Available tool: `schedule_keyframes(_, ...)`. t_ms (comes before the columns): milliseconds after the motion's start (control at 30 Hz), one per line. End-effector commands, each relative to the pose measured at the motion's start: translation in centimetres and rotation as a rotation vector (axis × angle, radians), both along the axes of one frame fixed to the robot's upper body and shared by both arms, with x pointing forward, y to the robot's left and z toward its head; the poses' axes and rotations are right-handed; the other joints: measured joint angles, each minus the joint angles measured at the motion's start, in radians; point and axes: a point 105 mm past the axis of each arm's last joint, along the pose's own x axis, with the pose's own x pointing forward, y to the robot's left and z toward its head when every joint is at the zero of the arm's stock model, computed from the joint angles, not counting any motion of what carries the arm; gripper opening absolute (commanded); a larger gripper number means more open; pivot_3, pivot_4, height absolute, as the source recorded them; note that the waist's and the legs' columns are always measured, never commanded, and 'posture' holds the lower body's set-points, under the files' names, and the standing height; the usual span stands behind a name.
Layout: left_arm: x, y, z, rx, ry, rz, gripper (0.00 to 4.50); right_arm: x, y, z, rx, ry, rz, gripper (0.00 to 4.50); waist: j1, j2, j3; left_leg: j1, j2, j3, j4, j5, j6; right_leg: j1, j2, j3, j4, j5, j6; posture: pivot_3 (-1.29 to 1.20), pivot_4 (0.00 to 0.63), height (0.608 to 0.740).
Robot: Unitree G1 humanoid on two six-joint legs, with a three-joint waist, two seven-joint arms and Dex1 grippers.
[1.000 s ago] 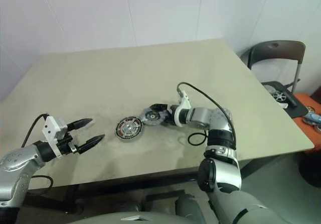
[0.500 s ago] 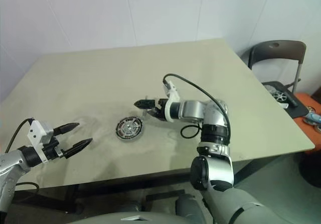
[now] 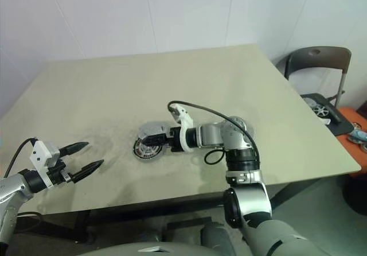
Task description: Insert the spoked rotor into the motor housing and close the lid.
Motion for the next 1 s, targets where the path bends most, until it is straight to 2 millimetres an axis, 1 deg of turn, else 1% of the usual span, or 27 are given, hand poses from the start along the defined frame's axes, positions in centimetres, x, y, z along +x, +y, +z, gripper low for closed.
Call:
schedule_keyframes(33, 0.3, 0.2, 0.9, 0.013, -0.044, -0.004, 4.50, 1.5, 0.7, 3.0, 0.065, -0.328, 0.016, 4.43, 0.000, 0.000, 0.000, 0.000, 0.000, 0.000, 0.000, 0.000, 0.000, 0.000, 0.000, 0.000, 0.000, 0.000, 0.000, 0.00, 0.000, 0.740)
schedule_keyframes(67, 0.4, 0.2, 0.9, 0.013, -0.044, -0.005, 4.50, 1.8, 0.7, 3.4, 0.051, -0.430, 0.039, 4.43, 0.000, 0.000, 0.000, 0.000, 0.000, 0.000, 0.000, 0.000, 0.000, 0.000, 0.000, 0.000, 0.000, 0.000, 0.000, 0.00, 0.000, 0.740)
schedule_keyframes(100, 0.4, 0.1, 0.8, 0.013, -0.045, -0.007, 4.50, 2.2, 0.6, 3.1, -0.006, -0.508, 0.061, 4.43, -0.001, 0.000, 0.000, 0.000, 0.000, 0.000, 0.000, 0.000, 0.000, 0.000, 0.000, 0.000, -0.001, 0.000, 0.000, 0.00, 0.000, 0.740)
schedule_keyframes(133, 0.6, 0.1, 0.9, 0.012, -0.046, -0.010, 4.50, 3.0, 0.5, 2.8, -0.063, -0.560, 0.057, 4.43, -0.001, 0.000, 0.000, 0.000, 0.000, 0.000, 0.000, 0.000, 0.000, 0.000, 0.000, 0.000, -0.001, 0.000, 0.000, 0.00, 0.000, 0.740)
schedule_keyframes(167, 0.7, 0.0, 0.9, 0.011, -0.047, -0.011, 4.50, 3.5, 0.4, 2.5, -0.100, -0.590, 0.053, 4.43, -0.002, 0.000, 0.000, 0.000, 0.000, 0.000, 0.000, 0.000, 0.000, 0.000, 0.000, 0.000, -0.001, 0.000, 0.000, 0.00, 0.000, 0.740)
schedule_keyframes(233, 0.8, 0.0, 0.9, 0.011, -0.047, -0.012, 4.50, 4.3, 0.8, 2.8, -0.093, -0.617, 0.031, 4.43, -0.002, 0.000, 0.000, 0.001, 0.000, 0.000, 0.000, 0.000, 0.000, 0.000, 0.000, 0.000, 0.000, 0.000, 0.000, 0.00, 0.000, 0.740)
schedule_keyframes(300, 0.7, 0.0, 0.9, 0.010, -0.047, -0.014, 4.50, 4.9, 1.4, 3.2, -0.125, -0.732, 0.043, 4.43, 0.000, 0.000, 0.000, 0.000, 0.000, 0.000, 0.000, 0.000, 0.000, 0.000, 0.000, 0.000, 0.000, 0.000, 0.000, 0.00, 0.000, 0.740)
schedule_keyframes(333, 0.7, -0.1, 0.9, 0.005, -0.047, -0.012, 4.50, 4.9, 1.7, 3.2, -0.129, -0.756, 0.053, 4.43, 0.000, 0.000, 0.000, 0.000, 0.000, 0.000, 0.000, 0.000, 0.000, -0.001, 0.000, 0.000, 0.000, 0.000, 0.000, 0.00, 0.000, 0.740)
schedule_keyframes(400, 0.6, -0.2, 0.7, 0.003, -0.044, -0.012, 4.50, 4.8, 2.5, 2.1, -0.156, -0.754, 0.109, 4.43, 0.000, -0.001, 0.000, -0.001, 0.000, 0.000, 0.000, 0.000, 0.000, -0.001, -0.001, 0.000, -0.001, 0.000, 0.000, 0.00, 0.000, 0.740)
schedule_keyframes(467, 0.6, -0.3, 0.7, 0.004, -0.044, -0.011, 4.50, 4.7, 3.1, 1.4, -0.166, -0.740, 0.149, 4.43, 0.001, -0.001, 0.000, -0.001, 0.000, 0.000, 0.000, 0.000, 0.000, -0.001, -0.001, 0.000, -0.001, 0.000, 0.000, 0.00, 0.000, 0.740)
schedule_keyframes(567, 0.7, -0.5, 0.9, 0.003, -0.053, -0.008, 4.50, 4.1, 4.1, 0.9, -0.147, -0.681, 0.208, 4.43, 0.002, -0.001, 0.000, -0.001, 0.000, -0.001, 0.000, 0.000, 0.000, -0.001, 0.000, 0.000, 0.000, 0.000, 0.000, 0.00, 0.000, 0.740)
schedule_keyframes(633, 0.7, -0.5, 1.0, 0.004, -0.054, -0.007, 4.50, 3.9, 4.3, 0.6, -0.152, -0.669, 0.233, 4.43, 0.002, -0.001, 0.000, -0.001, 0.000, -0.001, 0.000, 0.000, 0.000, -0.001, 0.000, -0.001, 0.000, 0.000, 0.000, 0.00, 0.000, 0.740)
schedule_keyframes(667, 0.7, -0.5, 1.0, 0.004, -0.054, -0.006, 4.50, 4.0, 4.4, 0.5, -0.162, -0.677, 0.235, 4.47, 0.001, -0.001, 0.000, -0.001, 0.000, -0.001, 0.000, 0.000, 0.000, -0.001, 0.000, -0.001, 0.000, 0.000, 0.000, 0.00, 0.000, 0.740)
schedule_keyframes(767, 0.6, -0.5, 1.0, 0.006, -0.055, -0.004, 4.50, 5.1, 4.3, 0.1, -0.219, -0.707, 0.193, 4.47, 0.001, -0.001, 0.000, -0.001, 0.000, -0.001, 0.000, 0.000, 0.000, -0.001, -0.001, -0.001, 0.000, 0.000, 0.000, 0.00, 0.000, 0.740)
schedule_keyframes(1000, 0.7, -0.5, 1.0, 0.005, -0.060, -0.004, 4.50, 5.9, 5.0, -0.4, -0.243, -0.720, 0.183, 4.47, 0.000, -0.001, 0.000, -0.001, -0.001, -0.001, -0.001, 0.000, 0.000, -0.001, 0.000, -0.001, 0.000, 0.000, 0.000, 0.00, 0.000, 0.740)
